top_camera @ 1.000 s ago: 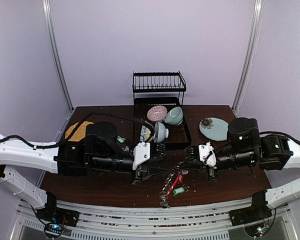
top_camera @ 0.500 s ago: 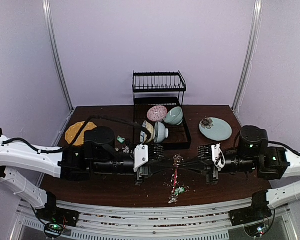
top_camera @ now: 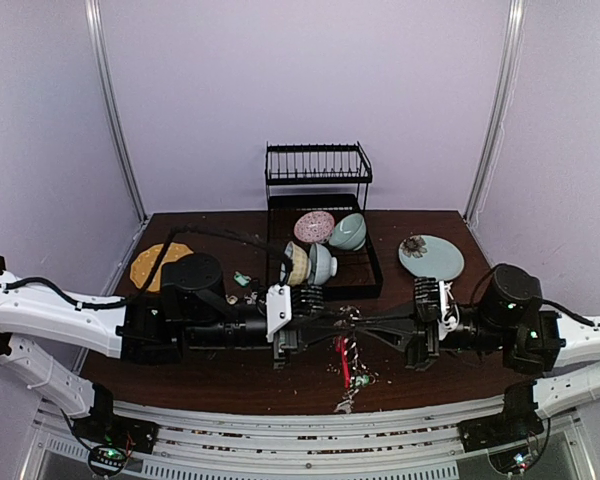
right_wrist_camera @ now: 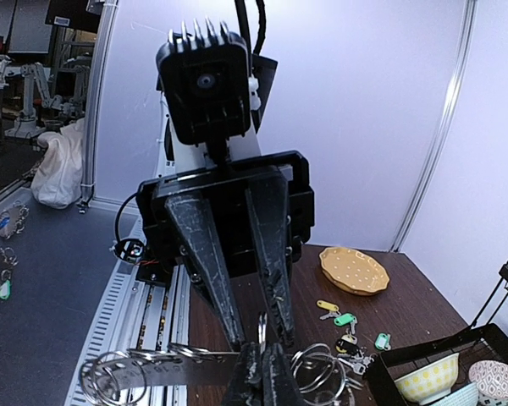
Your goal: Put the keys on the keyring
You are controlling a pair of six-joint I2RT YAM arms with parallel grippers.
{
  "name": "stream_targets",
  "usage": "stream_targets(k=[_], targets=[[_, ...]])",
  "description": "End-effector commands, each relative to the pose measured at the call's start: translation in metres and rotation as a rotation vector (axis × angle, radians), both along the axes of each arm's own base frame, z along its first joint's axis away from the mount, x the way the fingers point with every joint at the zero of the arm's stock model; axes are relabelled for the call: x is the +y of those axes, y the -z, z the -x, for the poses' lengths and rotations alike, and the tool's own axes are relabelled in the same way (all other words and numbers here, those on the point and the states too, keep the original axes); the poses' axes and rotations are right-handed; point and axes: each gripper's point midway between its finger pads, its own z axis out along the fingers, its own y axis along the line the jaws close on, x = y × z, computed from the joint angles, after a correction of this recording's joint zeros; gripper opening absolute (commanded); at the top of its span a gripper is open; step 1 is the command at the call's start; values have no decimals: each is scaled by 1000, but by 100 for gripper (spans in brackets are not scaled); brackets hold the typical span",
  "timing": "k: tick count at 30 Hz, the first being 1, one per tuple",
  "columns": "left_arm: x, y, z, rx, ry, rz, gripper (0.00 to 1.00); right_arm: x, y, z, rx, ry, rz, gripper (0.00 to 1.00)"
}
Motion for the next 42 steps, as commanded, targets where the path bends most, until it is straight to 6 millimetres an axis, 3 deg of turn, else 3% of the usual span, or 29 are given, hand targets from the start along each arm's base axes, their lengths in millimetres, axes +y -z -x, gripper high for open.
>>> stream_targets(k=[1, 5, 7, 10, 15, 22, 26, 33, 34, 37, 39, 42], targets=[[2, -11, 1, 4, -5, 61, 13, -5, -28, 3, -5, -10, -122, 0], [2, -14, 2, -3, -3, 67, 0, -4, -27, 3, 1, -14, -122, 0], [2, -14, 1, -3, -10, 68, 0, -4, -26, 3, 2, -13, -115, 0], [2, -15, 0, 0, -16, 70, 11, -3, -25, 3, 3, -13, -108, 0], [3, -23, 2, -3, -13, 101, 14, -2, -25, 3, 6, -18, -113, 0], [1, -29, 7, -7, 8, 134, 11, -1, -24, 3, 9, -19, -109, 0], [1, -29, 8, -12, 6, 132, 0, -2, -25, 4, 10, -23, -113, 0], [4, -23, 0, -21, -43, 96, 0, 0, -14, 5, 13, -31, -56, 0], [5, -19, -3, -34, -67, 70, 0, -1, -12, 4, 16, -23, -41, 5], [11, -4, -21, -122, -187, -64, 0, -8, -6, -5, -5, 46, 26, 32], [19, 7, -29, -238, -267, -183, 0, -15, -2, -12, -31, 100, 76, 39], [25, 20, -24, -415, -303, -328, 0, -20, -2, -19, -88, 143, 131, 40]])
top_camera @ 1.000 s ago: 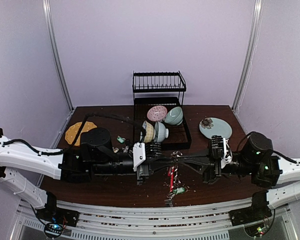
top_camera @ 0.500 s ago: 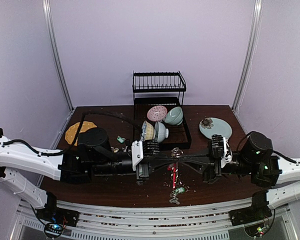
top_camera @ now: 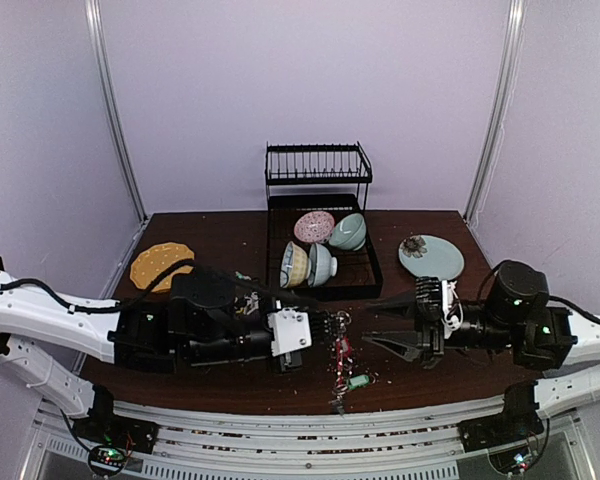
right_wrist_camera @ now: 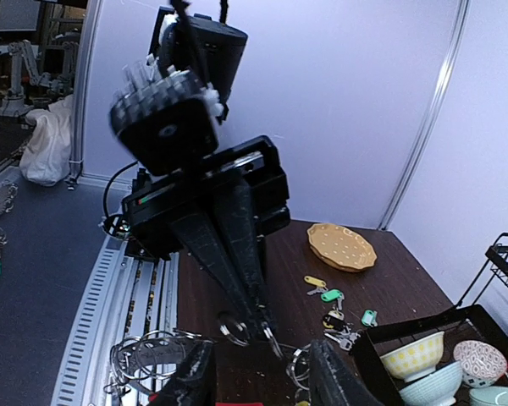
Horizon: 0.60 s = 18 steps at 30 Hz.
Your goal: Put the keys on the keyring
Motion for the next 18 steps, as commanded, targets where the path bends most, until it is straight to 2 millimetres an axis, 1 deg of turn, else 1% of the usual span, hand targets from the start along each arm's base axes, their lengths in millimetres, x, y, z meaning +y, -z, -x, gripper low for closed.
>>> stream_targets(k=[1, 5, 9, 11, 16, 18], targets=[[18, -5, -7, -296, -119, -200, 0, -9, -8, -13, -92, 80, 89, 40], [18, -4, -2, -396, -106, -249, 0, 3, -5, -7, -122, 14, 150, 41], [15, -5, 2, -424, -85, -256, 0, 15, 5, -5, -139, -32, 213, 35], [15, -8, 3, -422, -78, -252, 0, 17, 7, -1, -137, -63, 232, 34], [18, -15, 10, -394, -46, -212, 0, 21, 11, 20, -139, -185, 211, 40], [17, -16, 12, -386, -38, -206, 0, 24, 8, 19, -143, -177, 173, 39]])
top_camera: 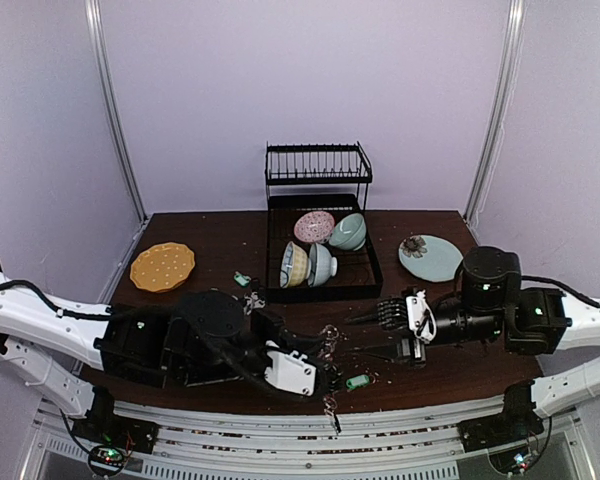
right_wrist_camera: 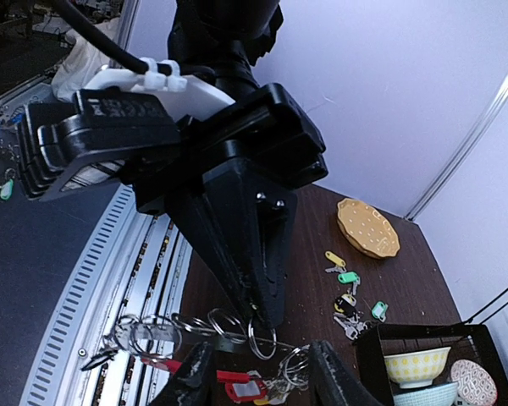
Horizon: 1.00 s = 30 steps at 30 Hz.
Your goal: Put the keys on the keyring
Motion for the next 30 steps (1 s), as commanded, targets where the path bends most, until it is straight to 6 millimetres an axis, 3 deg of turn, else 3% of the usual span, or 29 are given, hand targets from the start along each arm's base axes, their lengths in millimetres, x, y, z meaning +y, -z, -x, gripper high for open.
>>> stream_targets(k=[1, 9, 16, 22, 27, 30], targets=[[-2, -42, 6, 3, 27, 118, 0, 5, -13, 11, -20, -70, -73, 37], [-4, -47, 9, 21, 42, 135, 0, 16, 0, -2, -79, -13, -27, 32], [-5, -47, 10, 39, 46, 140, 0, 17, 0, -5, -81, 2, -29, 20], [-4, -52, 10, 47, 43, 162, 0, 15, 7, -4, -85, 0, -5, 28], [-4, -54, 10, 57, 39, 173, 0, 13, 8, -6, -106, 14, -2, 19], [-3, -57, 10, 70, 36, 196, 0, 10, 9, -8, -128, 22, 9, 20]])
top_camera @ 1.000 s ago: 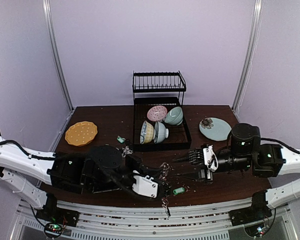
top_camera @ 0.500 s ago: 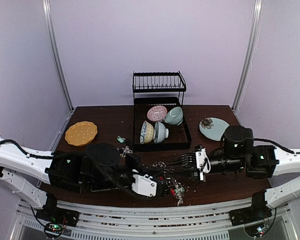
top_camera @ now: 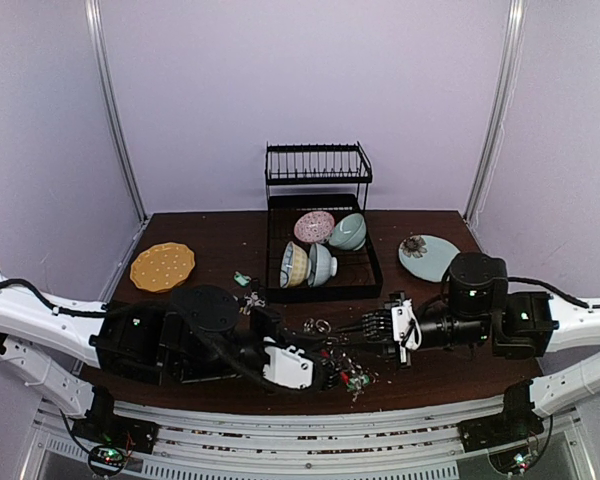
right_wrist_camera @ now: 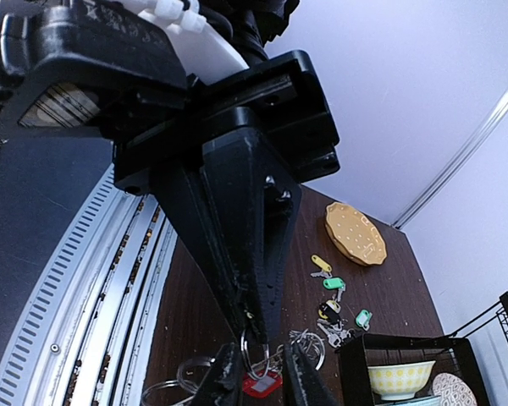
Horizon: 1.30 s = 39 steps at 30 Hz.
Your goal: Put the keys on the keyring
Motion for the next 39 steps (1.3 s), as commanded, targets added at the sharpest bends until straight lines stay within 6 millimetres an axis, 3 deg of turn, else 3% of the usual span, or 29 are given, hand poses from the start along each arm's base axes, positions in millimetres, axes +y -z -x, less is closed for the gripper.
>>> stream_targets(k=[1, 5, 18, 22, 27, 31, 36, 38, 39], targets=[[-2, -48, 3, 29, 3, 163, 0, -7, 3, -3, -42, 29, 8, 21], [-3, -50, 4, 63, 3, 177, 0, -8, 1, -2, -46, 20, 2, 25], [-12, -50, 2, 121, -24, 204, 0, 1, 5, 5, -46, -2, 13, 22], [-13, -45, 2, 130, -25, 183, 0, -1, -2, 5, -42, 17, -13, 10], [-12, -41, 1, 124, -33, 166, 0, -7, -13, 4, -41, 33, -56, 11], [-13, -42, 1, 126, -32, 166, 0, -6, -12, 3, -30, 41, -54, 0], [-15, -49, 7, 160, -3, 210, 1, -11, -20, 2, -25, 59, -116, 0], [-13, -51, 9, 176, 5, 234, 29, -15, -25, 7, -32, 41, -156, 0], [-11, -53, 10, 178, 10, 246, 39, -17, -29, 10, -37, 29, -179, 0]])
